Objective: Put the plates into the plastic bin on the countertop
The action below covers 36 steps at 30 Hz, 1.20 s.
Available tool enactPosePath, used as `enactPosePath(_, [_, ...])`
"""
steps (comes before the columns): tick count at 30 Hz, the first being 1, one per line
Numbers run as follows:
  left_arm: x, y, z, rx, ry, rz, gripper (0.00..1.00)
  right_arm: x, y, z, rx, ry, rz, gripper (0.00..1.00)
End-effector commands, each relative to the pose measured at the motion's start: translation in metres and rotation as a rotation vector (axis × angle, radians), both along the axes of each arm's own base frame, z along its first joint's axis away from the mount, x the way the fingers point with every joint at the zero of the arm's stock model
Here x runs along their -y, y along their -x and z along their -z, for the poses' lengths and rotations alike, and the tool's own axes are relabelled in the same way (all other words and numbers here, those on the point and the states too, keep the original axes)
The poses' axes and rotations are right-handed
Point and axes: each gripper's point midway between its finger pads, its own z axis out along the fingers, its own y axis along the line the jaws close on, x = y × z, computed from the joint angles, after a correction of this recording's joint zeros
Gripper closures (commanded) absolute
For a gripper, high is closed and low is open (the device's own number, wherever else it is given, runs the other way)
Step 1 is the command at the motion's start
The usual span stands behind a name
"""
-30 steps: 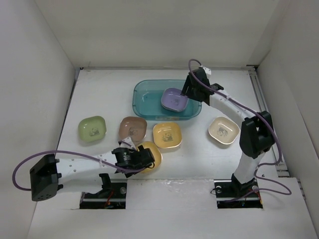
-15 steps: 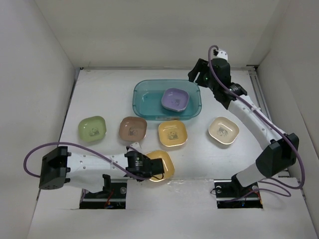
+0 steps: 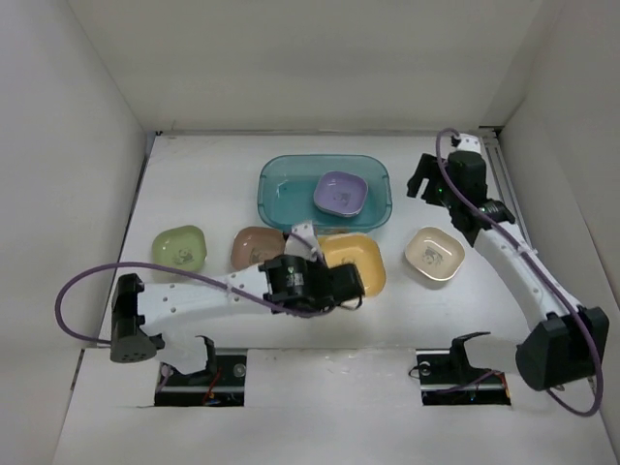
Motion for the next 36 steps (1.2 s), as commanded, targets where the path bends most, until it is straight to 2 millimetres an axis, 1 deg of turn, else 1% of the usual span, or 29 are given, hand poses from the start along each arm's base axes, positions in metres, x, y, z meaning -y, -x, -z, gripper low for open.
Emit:
enactPosePath(1, [-0.009, -0.094, -0.057, 0.280, -0.098, -0.036, 1.00, 0.031, 0.016, -0.029, 0.098, 0.045, 0.042, 0.17])
enactPosePath(2, [0.011, -0.119, -0.073, 0.328, -0.037, -0.008, 1.00, 0.045, 0.022, -0.017, 0.076, 0.052, 0.077, 0.17])
enactPosePath(3, [0.010, -0.138, -0.080, 0.349, -0.059, 0.018, 1.00, 0.052, 0.028, -0.022, 0.096, 0.052, 0.081, 0.15])
enactPosePath(4, [0.000, -0.167, -0.080, 0.342, -0.116, 0.069, 1.00, 0.060, 0.032, -0.017, 0.079, 0.056, 0.101, 0.13])
enactPosePath(5, [0.016, -0.190, -0.106, 0.428, -0.028, 0.096, 1.00, 0.074, 0.036, -0.012, 0.062, 0.055, 0.133, 0.13])
enactPosePath(6, [0.017, -0.205, -0.108, 0.448, -0.038, 0.136, 1.00, 0.081, 0.042, -0.006, 0.041, 0.059, 0.150, 0.13])
enactPosePath(7, [0.015, -0.233, -0.116, 0.493, -0.053, 0.185, 1.00, 0.091, 0.052, 0.001, 0.009, 0.060, 0.188, 0.13])
enactPosePath(8, [0.010, -0.245, -0.117, 0.493, -0.075, 0.193, 1.00, 0.094, 0.057, 0.002, -0.003, 0.062, 0.210, 0.11])
enactPosePath(10, [0.005, -0.270, -0.112, 0.457, -0.098, 0.211, 1.00, 0.104, 0.072, 0.014, -0.060, 0.068, 0.264, 0.03])
enactPosePath(11, [0.014, -0.283, -0.094, 0.417, -0.106, 0.261, 1.00, 0.111, 0.078, 0.018, -0.075, 0.076, 0.289, 0.00])
enactPosePath(12, [0.010, -0.300, -0.101, 0.444, -0.128, 0.290, 1.00, 0.118, 0.082, 0.024, -0.096, 0.079, 0.310, 0.00])
enactPosePath(13, [0.017, -0.312, -0.103, 0.492, -0.121, 0.310, 1.00, 0.118, 0.086, 0.029, -0.105, 0.071, 0.306, 0.00])
enactPosePath(14, [0.018, -0.318, -0.096, 0.487, -0.120, 0.336, 1.00, 0.118, 0.090, 0.030, -0.100, 0.063, 0.311, 0.00])
enactPosePath(15, [0.029, -0.332, -0.093, 0.470, -0.076, 0.391, 1.00, 0.116, 0.092, 0.035, -0.109, 0.046, 0.296, 0.00])
enactPosePath(16, [0.029, -0.336, -0.084, 0.440, -0.086, 0.414, 1.00, 0.115, 0.095, 0.046, -0.131, 0.049, 0.295, 0.00])
enactPosePath(17, [0.032, -0.340, -0.079, 0.425, -0.100, 0.423, 1.00, 0.118, 0.098, 0.048, -0.130, 0.048, 0.305, 0.00])
enactPosePath(18, [0.039, -0.344, -0.062, 0.399, -0.106, 0.449, 1.00, 0.116, 0.099, 0.052, -0.141, 0.044, 0.295, 0.00])
enactPosePath(21, [0.035, -0.349, -0.038, 0.345, -0.139, 0.454, 1.00, 0.116, 0.104, 0.074, -0.203, 0.026, 0.287, 0.00])
enactPosePath(22, [0.033, -0.348, -0.017, 0.304, -0.141, 0.466, 1.00, 0.116, 0.107, 0.080, -0.216, 0.013, 0.280, 0.00])
enactPosePath(24, [0.023, -0.353, -0.003, 0.290, -0.140, 0.453, 1.00, 0.113, 0.110, 0.096, -0.244, 0.000, 0.275, 0.00])
enactPosePath(25, [0.018, -0.356, 0.014, 0.254, -0.148, 0.439, 1.00, 0.112, 0.113, 0.102, -0.259, -0.006, 0.281, 0.00])
enactPosePath(26, [0.012, -0.358, 0.025, 0.223, -0.122, 0.440, 1.00, 0.112, 0.112, 0.105, -0.257, -0.014, 0.286, 0.00])
enactPosePath(27, [0.009, -0.361, 0.033, 0.205, -0.119, 0.438, 1.00, 0.116, 0.117, 0.114, -0.278, -0.006, 0.305, 0.01])
enactPosePath(28, [0.010, -0.359, 0.048, 0.160, -0.095, 0.448, 1.00, 0.117, 0.112, 0.112, -0.261, -0.015, 0.311, 0.01])
enactPosePath(31, [0.007, -0.363, 0.061, 0.142, -0.101, 0.441, 1.00, 0.115, 0.109, 0.124, -0.286, -0.018, 0.303, 0.02])
enactPosePath(32, [0.006, -0.366, 0.062, 0.145, -0.109, 0.433, 0.91, 0.115, 0.107, 0.126, -0.289, -0.018, 0.303, 0.02])
enactPosePath(33, [0.006, -0.366, 0.062, 0.143, -0.101, 0.423, 0.78, 0.115, 0.107, 0.129, -0.301, -0.017, 0.303, 0.02])
enactPosePath(35, [0.008, -0.369, 0.059, 0.160, -0.096, 0.422, 0.62, 0.115, 0.106, 0.139, -0.326, -0.015, 0.303, 0.04])
enactPosePath(36, [0.008, -0.369, 0.053, 0.170, -0.092, 0.421, 0.47, 0.115, 0.106, 0.139, -0.326, -0.015, 0.303, 0.04])
